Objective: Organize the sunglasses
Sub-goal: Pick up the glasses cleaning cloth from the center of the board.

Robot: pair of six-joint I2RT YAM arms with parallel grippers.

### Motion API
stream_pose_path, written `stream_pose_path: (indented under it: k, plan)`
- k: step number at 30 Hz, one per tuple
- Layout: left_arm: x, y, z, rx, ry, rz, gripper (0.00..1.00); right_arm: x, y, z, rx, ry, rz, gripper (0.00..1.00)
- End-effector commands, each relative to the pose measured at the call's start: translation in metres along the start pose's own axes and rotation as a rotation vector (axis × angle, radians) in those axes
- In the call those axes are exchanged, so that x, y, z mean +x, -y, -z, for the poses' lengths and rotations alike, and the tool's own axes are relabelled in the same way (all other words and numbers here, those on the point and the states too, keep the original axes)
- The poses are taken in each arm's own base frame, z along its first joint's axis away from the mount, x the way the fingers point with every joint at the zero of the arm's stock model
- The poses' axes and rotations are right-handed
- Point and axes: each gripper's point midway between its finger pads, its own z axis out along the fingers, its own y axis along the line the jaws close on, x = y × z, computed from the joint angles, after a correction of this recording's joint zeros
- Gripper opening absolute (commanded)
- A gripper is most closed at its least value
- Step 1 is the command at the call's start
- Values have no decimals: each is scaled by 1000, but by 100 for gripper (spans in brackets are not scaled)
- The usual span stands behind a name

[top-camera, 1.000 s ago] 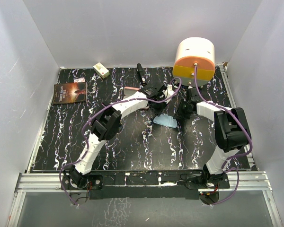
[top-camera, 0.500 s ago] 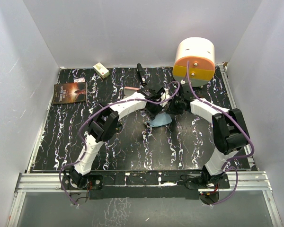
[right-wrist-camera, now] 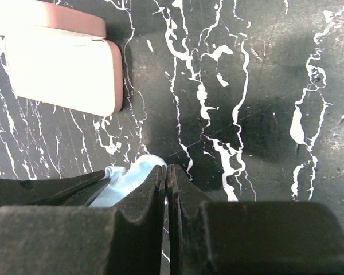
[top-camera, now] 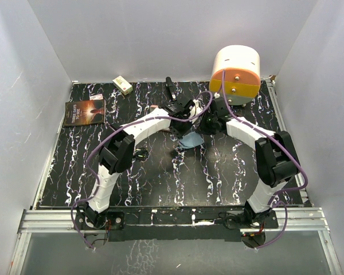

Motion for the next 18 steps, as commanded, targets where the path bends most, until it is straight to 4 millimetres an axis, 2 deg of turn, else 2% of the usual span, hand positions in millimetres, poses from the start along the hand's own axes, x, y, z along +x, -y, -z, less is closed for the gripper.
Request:
stream_pose_path:
  k: [1, 7, 9, 18]
  plan:
    - [-22, -7, 51, -35, 123, -6, 0, -24, -23, 3, -45, 81, 0, 8]
    - [-24, -21, 62, -97, 159, -25, 0, -29, -41, 2, -76, 99, -6, 8]
    - [-23, -27, 66, -121, 168, -33, 0, -25, -38, -9, -63, 78, -15, 8]
    - [-15, -54, 72, -172, 200, -29, 0, -23, -54, -30, -112, 77, -58, 8]
